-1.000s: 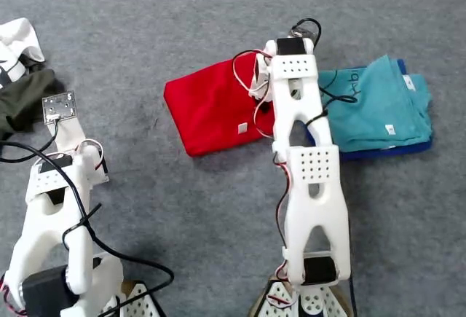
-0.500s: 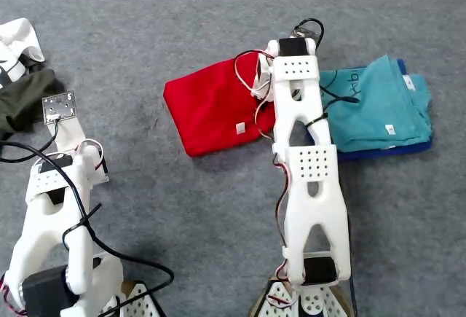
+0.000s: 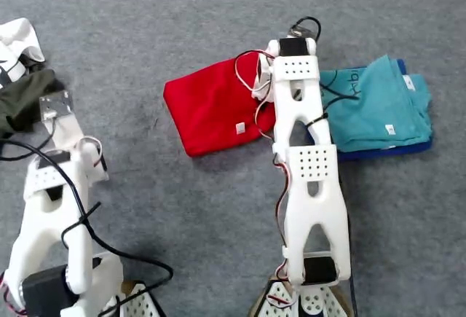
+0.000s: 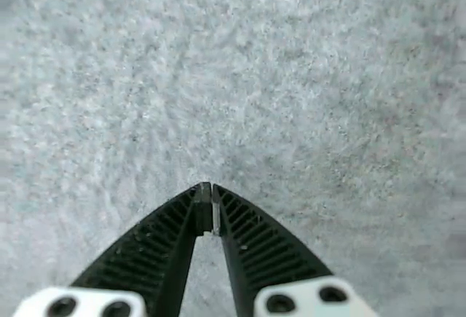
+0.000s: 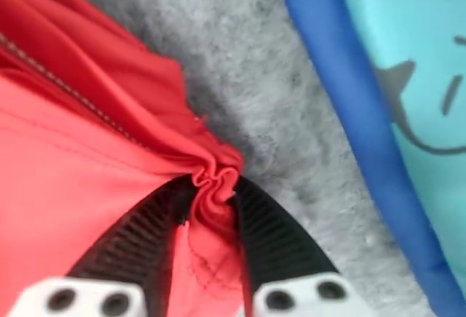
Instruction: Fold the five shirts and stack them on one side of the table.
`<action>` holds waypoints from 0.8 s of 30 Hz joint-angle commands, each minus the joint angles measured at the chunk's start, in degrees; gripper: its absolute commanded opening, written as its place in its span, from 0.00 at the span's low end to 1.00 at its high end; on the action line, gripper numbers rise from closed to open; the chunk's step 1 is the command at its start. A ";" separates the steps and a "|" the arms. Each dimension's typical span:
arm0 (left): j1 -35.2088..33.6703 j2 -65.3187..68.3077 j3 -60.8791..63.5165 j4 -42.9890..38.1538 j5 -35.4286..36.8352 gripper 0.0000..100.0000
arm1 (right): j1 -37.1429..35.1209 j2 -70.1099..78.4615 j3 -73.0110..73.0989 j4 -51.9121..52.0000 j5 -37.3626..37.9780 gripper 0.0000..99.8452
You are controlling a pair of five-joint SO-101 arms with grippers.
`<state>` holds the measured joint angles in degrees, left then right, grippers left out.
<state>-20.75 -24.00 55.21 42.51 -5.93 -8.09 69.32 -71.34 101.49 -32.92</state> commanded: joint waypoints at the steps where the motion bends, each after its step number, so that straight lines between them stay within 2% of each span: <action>1: 0.44 0.22 -16.35 12.66 5.54 0.04 | 0.92 -0.84 -1.45 0.26 2.37 0.00; 6: 10.29 5.14 -35.16 21.98 11.25 0.08 | 2.68 -0.84 -1.45 0.35 1.05 0.00; 11: 21.10 16.75 -45.19 23.03 16.97 0.13 | 2.07 -0.57 -1.36 -1.05 1.32 0.00; 19: 22.95 42.15 -66.11 22.95 32.79 0.14 | 1.98 -0.48 -1.27 -1.41 1.49 0.00; 24: 22.95 51.56 -82.20 27.16 35.16 0.14 | 1.89 -0.48 -1.27 -1.49 1.49 0.00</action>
<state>1.49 25.23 -15.91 67.38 28.18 -7.03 69.32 -71.34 101.05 -31.69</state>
